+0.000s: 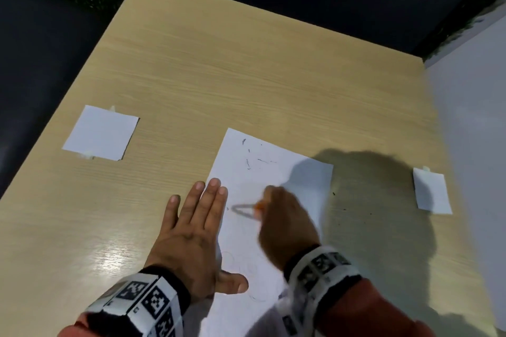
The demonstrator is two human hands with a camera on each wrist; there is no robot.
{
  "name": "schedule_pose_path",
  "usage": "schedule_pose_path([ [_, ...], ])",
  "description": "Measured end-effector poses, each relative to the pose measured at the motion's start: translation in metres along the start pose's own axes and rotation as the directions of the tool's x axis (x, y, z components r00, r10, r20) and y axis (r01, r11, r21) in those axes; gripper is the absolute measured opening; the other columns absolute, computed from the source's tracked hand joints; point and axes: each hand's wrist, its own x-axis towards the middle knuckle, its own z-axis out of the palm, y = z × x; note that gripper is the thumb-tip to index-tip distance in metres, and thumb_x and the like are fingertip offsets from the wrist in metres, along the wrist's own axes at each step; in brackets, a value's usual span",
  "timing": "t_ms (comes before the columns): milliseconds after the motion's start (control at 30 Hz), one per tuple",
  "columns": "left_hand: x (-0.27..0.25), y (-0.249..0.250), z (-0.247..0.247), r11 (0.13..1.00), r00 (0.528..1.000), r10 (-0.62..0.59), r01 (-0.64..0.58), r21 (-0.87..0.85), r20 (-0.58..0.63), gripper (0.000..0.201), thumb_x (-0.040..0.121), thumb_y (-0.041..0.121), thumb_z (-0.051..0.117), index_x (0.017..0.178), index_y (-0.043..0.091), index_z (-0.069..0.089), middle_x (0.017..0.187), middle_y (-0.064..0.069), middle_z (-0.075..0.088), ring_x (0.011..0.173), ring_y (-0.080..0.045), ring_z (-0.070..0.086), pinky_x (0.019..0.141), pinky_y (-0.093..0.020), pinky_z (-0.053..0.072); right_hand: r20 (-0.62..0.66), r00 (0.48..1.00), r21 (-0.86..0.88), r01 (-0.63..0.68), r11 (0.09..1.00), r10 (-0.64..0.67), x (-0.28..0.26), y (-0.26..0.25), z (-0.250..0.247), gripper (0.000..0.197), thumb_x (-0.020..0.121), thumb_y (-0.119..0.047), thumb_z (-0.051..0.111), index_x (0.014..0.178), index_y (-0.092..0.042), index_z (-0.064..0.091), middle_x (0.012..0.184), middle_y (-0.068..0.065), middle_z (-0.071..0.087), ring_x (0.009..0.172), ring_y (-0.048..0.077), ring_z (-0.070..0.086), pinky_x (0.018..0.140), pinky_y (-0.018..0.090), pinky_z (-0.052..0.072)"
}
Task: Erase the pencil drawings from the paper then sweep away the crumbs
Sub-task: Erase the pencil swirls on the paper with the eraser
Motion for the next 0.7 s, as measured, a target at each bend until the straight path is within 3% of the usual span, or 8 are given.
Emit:
schedule_pose_path([
  [100, 0.000, 0.003, -0.006, 1.000, 1.000, -0.015, 0.015, 0.018, 0.003, 0.147, 0.041, 0.101, 0.036, 0.154, 0.011, 0.011, 0.162, -0.010, 0.011, 0.148, -0.023, 0.006, 0.113, -0.053, 0.009, -0.003, 0.992, -0.101, -0.125, 0.987, 0.125, 0.012, 0.026, -0.008, 0.011, 0.091, -0.021, 0.041, 0.093, -0.016, 0.051, 0.096, 0.001, 0.056, 0.095, 0.023, 0.051, 0.071, 0.031, 0.034],
  [167, 0.000, 0.005, -0.008, 0.999, 1.000, -0.014, 0.014, 0.031, 0.011, 0.140, 0.049, 0.095, 0.035, 0.155, 0.010, -0.001, 0.163, -0.009, -0.004, 0.149, -0.022, -0.004, 0.114, -0.053, 0.004, 0.026, 0.998, -0.037, -0.061, 0.997, 0.062, 0.001, 0.007, 0.008, 0.015, 0.087, -0.022, 0.045, 0.096, -0.017, 0.055, 0.099, 0.001, 0.059, 0.097, 0.022, 0.054, 0.078, 0.031, 0.041],
  [233, -0.001, 0.004, -0.007, 1.000, 0.999, 0.004, -0.005, -0.028, -0.052, 0.111, 0.065, 0.073, 0.038, 0.151, 0.005, 0.025, 0.160, -0.012, 0.021, 0.146, -0.026, 0.020, 0.110, -0.053, 0.016, 0.164, 0.980, 0.020, 0.111, 0.994, -0.113, -0.022, -0.018, 0.033, 0.024, 0.080, -0.025, 0.054, 0.102, -0.016, 0.058, 0.102, 0.002, 0.060, 0.098, 0.022, 0.056, 0.084, 0.029, 0.044],
  [300, -0.002, 0.004, -0.006, 0.999, 0.997, -0.003, -0.001, -0.050, -0.073, 0.099, 0.074, 0.068, 0.037, 0.150, 0.005, 0.029, 0.158, -0.012, 0.026, 0.144, -0.028, 0.026, 0.109, -0.054, 0.018, 0.125, 0.975, 0.011, 0.183, 0.983, -0.183, -0.027, -0.019, 0.038, 0.019, 0.078, -0.021, 0.051, 0.094, -0.016, 0.061, 0.093, 0.001, 0.062, 0.088, 0.020, 0.058, 0.075, 0.026, 0.045],
  [400, 0.000, 0.005, -0.009, 1.000, 0.999, -0.020, 0.020, 0.004, 0.039, 0.144, 0.049, 0.100, 0.034, 0.154, 0.007, 0.001, 0.162, -0.009, -0.010, 0.149, -0.023, -0.007, 0.115, -0.053, 0.001, -0.033, 0.999, -0.012, -0.033, 0.999, 0.033, 0.001, 0.006, 0.003, 0.013, 0.087, -0.018, 0.043, 0.087, -0.018, 0.055, 0.088, 0.000, 0.057, 0.088, 0.023, 0.057, 0.069, 0.028, 0.037],
  [500, 0.002, 0.007, -0.009, 0.999, 0.999, -0.041, 0.040, -0.009, -0.033, 0.146, 0.047, 0.101, 0.034, 0.146, 0.012, -0.027, 0.153, -0.003, -0.037, 0.141, -0.019, -0.034, 0.115, -0.052, -0.015, -0.071, 0.983, -0.055, -0.175, 0.983, 0.171, 0.014, 0.025, -0.013, 0.010, 0.091, -0.020, 0.041, 0.083, -0.017, 0.046, 0.086, -0.001, 0.053, 0.088, 0.024, 0.055, 0.067, 0.030, 0.034],
  [633, 0.000, 0.003, -0.003, 0.999, 1.000, -0.003, 0.002, -0.037, -0.004, 0.135, 0.053, 0.095, 0.040, 0.152, 0.004, 0.022, 0.160, -0.013, 0.017, 0.146, -0.030, 0.020, 0.110, -0.056, 0.017, 0.112, 0.992, 0.050, 0.044, 0.998, -0.049, -0.017, -0.025, 0.020, 0.007, 0.082, -0.018, 0.054, 0.089, -0.019, 0.051, 0.099, 0.002, 0.058, 0.094, 0.021, 0.054, 0.077, 0.028, 0.040],
  [700, 0.002, 0.003, -0.003, 0.999, 1.000, 0.016, -0.017, -0.033, -0.020, 0.133, 0.054, 0.094, 0.041, 0.151, 0.004, 0.026, 0.159, -0.013, 0.021, 0.144, -0.030, 0.023, 0.109, -0.056, 0.018, 0.108, 0.984, 0.014, 0.143, 0.990, -0.144, -0.017, -0.022, 0.022, 0.012, 0.080, -0.020, 0.047, 0.090, -0.016, 0.053, 0.097, 0.005, 0.058, 0.093, 0.024, 0.053, 0.076, 0.030, 0.041],
])
